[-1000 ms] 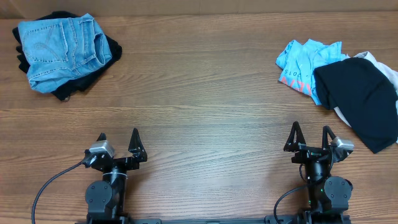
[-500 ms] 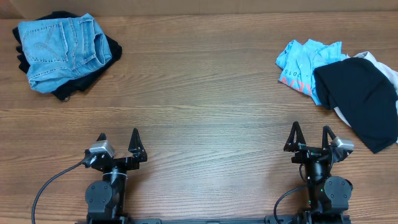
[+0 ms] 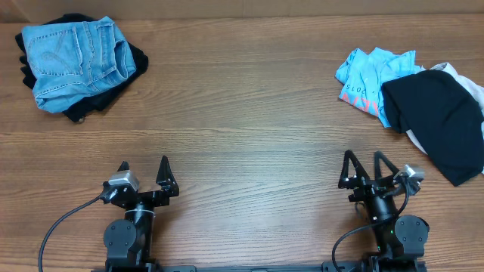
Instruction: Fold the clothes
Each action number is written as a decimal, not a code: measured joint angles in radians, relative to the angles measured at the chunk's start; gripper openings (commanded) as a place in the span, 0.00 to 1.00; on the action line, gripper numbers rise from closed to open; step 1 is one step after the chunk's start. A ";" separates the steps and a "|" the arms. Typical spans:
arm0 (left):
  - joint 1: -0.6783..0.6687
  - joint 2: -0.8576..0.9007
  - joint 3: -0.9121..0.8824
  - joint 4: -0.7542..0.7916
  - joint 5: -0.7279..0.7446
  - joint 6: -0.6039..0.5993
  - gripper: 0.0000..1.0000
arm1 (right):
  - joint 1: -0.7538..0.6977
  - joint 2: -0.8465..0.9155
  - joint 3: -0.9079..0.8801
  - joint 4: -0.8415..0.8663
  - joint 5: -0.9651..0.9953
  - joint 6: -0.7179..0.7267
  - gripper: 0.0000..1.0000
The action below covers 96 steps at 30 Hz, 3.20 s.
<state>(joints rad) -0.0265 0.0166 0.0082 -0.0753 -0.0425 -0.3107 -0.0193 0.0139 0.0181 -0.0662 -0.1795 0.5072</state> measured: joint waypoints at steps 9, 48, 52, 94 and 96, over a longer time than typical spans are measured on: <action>0.000 -0.001 0.000 0.000 0.000 0.000 1.00 | 0.000 0.001 0.002 0.249 -0.238 0.180 1.00; 0.000 -0.004 0.000 0.000 0.000 0.000 1.00 | -0.485 1.654 1.487 -0.885 0.196 -0.246 1.00; 0.000 -0.004 0.000 0.000 0.000 0.000 1.00 | -0.489 1.718 1.487 -0.884 0.193 -0.246 1.00; 0.000 -0.004 0.000 0.000 0.000 0.000 1.00 | -0.483 1.848 1.339 -0.856 0.251 0.393 1.00; 0.000 -0.004 0.000 0.000 0.000 0.000 1.00 | -0.483 1.848 1.335 -0.843 0.254 0.373 1.00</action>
<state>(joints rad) -0.0265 0.0128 0.0082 -0.0753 -0.0425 -0.3103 -0.5026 1.8622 1.3533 -0.9092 0.0742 0.8806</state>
